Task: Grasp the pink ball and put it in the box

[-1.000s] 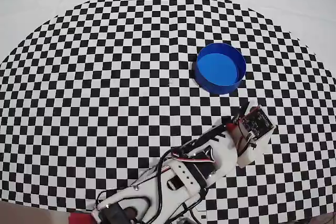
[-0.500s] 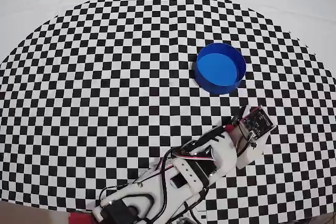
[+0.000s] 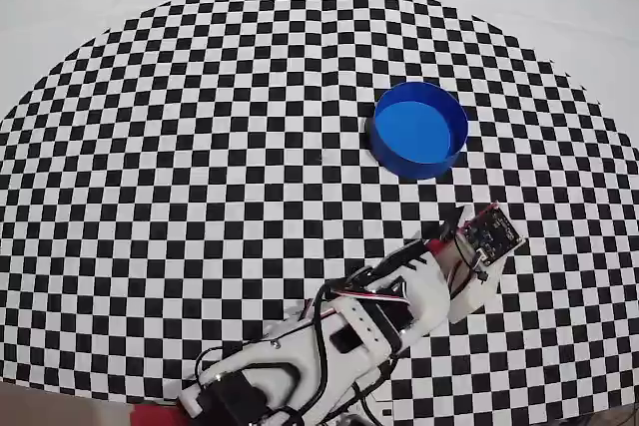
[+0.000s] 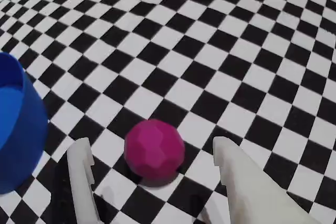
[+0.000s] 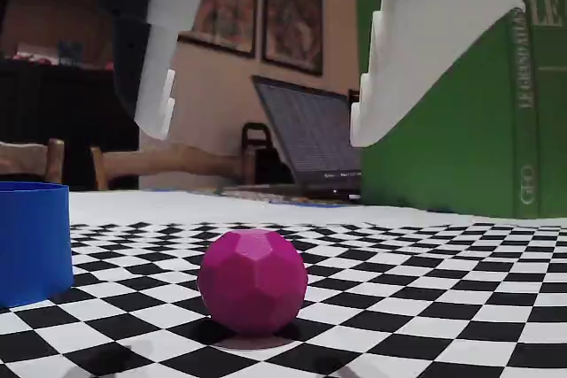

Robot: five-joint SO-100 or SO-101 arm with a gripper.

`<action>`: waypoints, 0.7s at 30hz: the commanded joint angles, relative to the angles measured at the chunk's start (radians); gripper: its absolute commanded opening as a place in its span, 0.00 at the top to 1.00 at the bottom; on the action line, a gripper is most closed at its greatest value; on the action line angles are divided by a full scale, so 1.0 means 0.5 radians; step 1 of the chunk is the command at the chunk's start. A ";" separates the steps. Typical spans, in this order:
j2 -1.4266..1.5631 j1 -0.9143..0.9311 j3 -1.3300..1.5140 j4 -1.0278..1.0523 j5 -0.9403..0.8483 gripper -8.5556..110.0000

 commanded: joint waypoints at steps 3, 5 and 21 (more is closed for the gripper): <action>-0.181 0.000 -0.107 -0.104 0.018 0.71; -0.239 0.003 -0.147 -0.110 0.018 0.71; -0.405 0.015 -0.230 -0.178 0.018 0.68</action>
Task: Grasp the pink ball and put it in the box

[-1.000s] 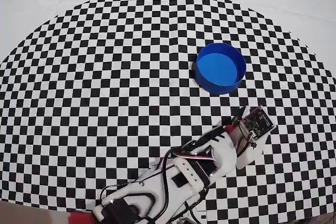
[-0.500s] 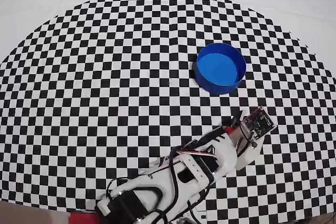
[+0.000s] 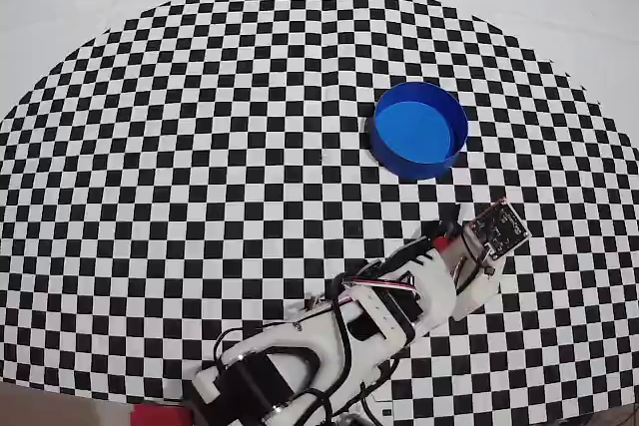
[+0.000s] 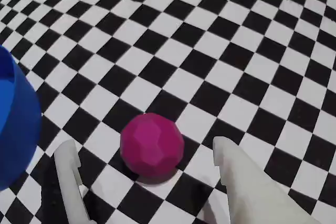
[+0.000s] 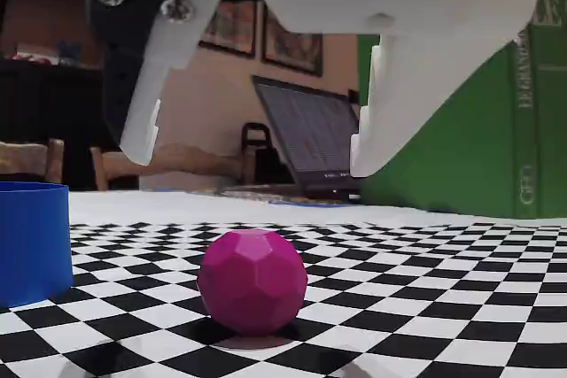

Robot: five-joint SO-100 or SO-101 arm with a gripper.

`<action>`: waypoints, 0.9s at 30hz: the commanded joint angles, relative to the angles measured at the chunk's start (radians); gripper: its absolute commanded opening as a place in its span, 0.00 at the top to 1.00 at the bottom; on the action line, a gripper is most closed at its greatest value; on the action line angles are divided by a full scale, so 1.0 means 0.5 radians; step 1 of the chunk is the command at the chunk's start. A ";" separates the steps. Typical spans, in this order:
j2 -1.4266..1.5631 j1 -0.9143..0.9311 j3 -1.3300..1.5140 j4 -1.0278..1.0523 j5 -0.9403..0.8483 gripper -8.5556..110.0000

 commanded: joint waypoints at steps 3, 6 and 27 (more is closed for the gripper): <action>-0.086 0.021 -0.129 -0.037 0.018 0.68; -0.150 0.031 -0.169 -0.037 0.018 0.68; -0.448 0.040 -0.362 -0.037 0.018 0.68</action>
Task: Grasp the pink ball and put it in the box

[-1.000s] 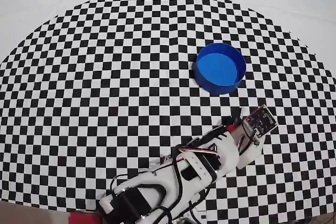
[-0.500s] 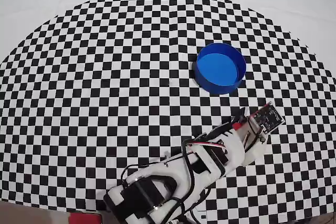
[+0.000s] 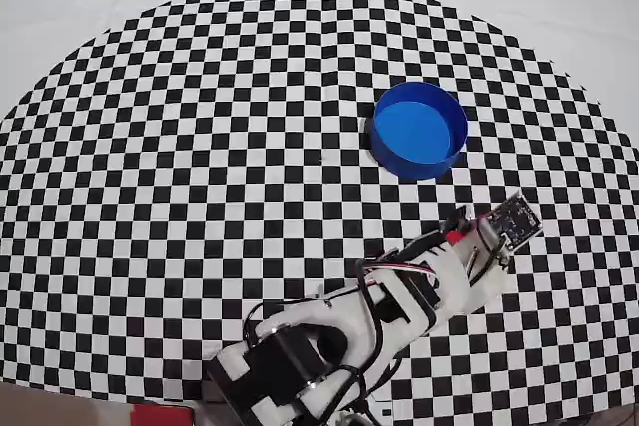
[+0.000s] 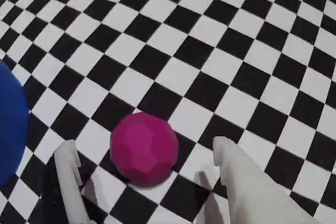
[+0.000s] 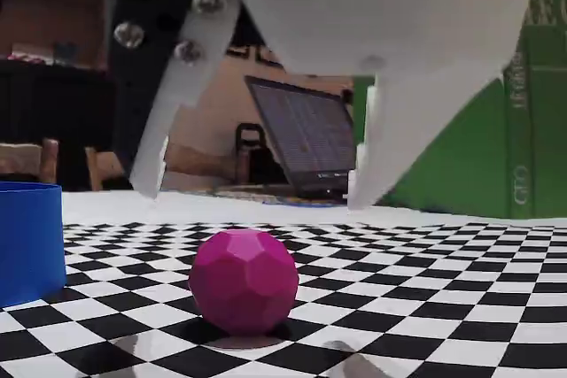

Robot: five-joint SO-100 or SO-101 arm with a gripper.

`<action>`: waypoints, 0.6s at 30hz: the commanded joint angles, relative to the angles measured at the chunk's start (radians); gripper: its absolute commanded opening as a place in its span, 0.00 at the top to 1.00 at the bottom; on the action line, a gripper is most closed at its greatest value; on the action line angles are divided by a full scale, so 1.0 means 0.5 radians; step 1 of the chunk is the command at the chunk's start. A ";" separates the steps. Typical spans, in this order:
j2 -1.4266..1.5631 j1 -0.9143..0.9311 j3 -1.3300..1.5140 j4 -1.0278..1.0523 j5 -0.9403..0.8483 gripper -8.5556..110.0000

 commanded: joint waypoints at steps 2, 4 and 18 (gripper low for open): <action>-0.037 0.021 -0.107 -0.034 0.018 0.68; -0.052 0.021 -0.117 -0.034 0.018 0.68; -0.239 0.021 -0.279 0.034 0.018 0.68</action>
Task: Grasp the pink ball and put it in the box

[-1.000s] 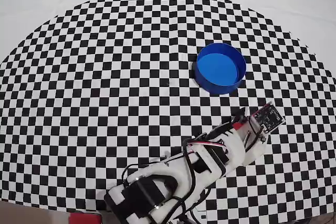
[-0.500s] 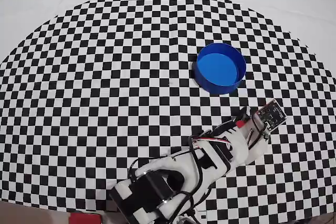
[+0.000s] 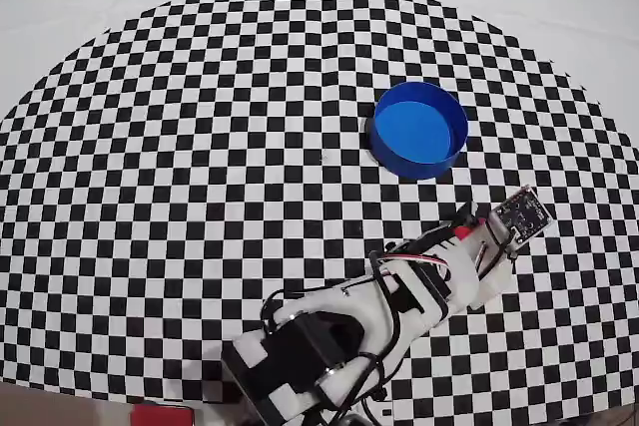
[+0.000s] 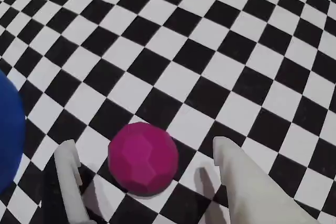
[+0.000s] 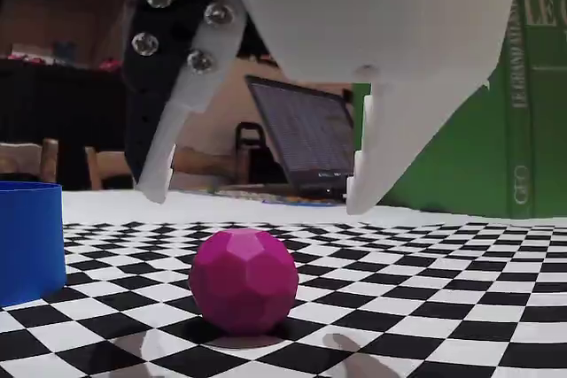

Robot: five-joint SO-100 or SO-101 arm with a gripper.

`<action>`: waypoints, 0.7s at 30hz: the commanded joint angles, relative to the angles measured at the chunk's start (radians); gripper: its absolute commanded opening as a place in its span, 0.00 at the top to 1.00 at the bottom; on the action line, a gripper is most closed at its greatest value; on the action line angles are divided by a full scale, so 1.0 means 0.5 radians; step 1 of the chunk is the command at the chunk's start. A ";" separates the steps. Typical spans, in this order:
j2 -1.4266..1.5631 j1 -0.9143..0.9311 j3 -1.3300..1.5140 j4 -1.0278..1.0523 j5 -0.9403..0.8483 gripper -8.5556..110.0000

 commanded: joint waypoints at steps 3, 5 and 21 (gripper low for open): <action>-0.055 0.025 -0.135 0.028 0.018 0.68; -0.077 0.025 -0.156 0.043 0.018 0.68; -0.301 0.028 -0.270 0.074 0.031 0.68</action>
